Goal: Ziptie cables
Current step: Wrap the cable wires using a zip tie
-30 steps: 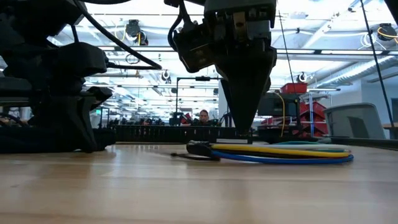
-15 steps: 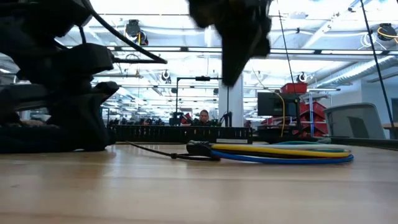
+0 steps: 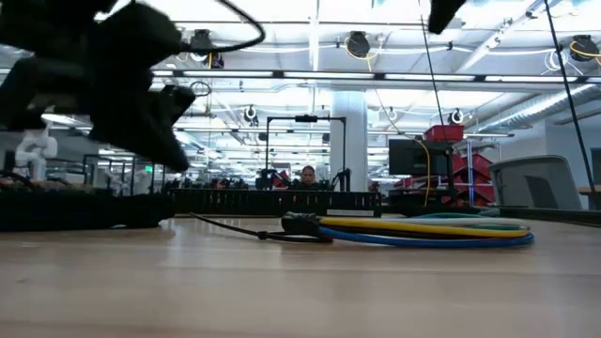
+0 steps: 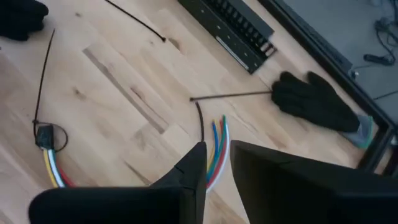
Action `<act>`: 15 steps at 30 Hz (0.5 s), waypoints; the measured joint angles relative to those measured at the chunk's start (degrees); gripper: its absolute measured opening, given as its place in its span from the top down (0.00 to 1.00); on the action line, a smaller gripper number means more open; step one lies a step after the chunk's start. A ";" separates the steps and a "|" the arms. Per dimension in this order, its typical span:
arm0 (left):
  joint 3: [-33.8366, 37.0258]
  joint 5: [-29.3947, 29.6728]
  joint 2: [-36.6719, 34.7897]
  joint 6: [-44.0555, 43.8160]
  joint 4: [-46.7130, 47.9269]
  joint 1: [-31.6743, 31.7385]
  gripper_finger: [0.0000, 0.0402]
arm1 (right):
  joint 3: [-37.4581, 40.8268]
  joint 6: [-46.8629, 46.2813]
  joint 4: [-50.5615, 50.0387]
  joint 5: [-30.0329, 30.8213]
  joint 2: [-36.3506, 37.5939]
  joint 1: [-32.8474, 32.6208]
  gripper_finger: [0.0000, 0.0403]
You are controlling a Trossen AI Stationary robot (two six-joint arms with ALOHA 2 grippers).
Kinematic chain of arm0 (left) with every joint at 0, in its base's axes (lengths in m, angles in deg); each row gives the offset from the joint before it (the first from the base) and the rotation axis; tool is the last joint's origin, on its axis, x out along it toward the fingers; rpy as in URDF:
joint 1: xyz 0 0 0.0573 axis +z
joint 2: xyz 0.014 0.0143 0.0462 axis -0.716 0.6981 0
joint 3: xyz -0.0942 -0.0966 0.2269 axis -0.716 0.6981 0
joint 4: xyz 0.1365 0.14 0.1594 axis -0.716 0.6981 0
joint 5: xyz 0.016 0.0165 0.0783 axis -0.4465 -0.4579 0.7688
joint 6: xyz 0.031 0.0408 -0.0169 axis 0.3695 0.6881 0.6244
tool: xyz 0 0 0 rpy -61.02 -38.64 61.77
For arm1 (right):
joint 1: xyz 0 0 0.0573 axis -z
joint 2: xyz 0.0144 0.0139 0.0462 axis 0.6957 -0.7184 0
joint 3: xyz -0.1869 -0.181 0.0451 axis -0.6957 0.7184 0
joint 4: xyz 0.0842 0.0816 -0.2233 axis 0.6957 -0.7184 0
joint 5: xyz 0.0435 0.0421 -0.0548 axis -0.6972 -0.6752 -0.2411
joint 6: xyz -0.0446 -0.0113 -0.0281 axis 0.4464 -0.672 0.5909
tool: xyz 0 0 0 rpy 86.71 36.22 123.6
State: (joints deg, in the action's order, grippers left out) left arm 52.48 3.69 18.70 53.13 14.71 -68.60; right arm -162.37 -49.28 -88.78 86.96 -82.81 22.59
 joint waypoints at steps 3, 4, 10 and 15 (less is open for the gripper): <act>-2.21 -4.83 -0.38 0.06 0.19 1.84 0.97 | 3.71 -4.37 -0.43 -0.05 2.82 -2.86 0.80; -3.16 -7.08 -0.38 0.00 0.24 2.50 0.94 | 5.31 -5.82 -0.37 -0.18 3.49 -3.89 0.78; -10.34 -12.14 -0.40 0.50 2.07 5.25 0.73 | 14.51 -16.05 0.44 -3.53 4.46 -10.80 0.62; -13.59 -13.22 -0.06 -0.18 6.61 6.58 0.56 | 19.75 -19.15 3.59 -5.92 4.46 -15.52 0.51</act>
State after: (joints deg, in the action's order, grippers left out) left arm 38.89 -9.53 18.64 52.95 21.32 -62.02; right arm -142.62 -68.43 -85.20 81.05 -78.35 7.06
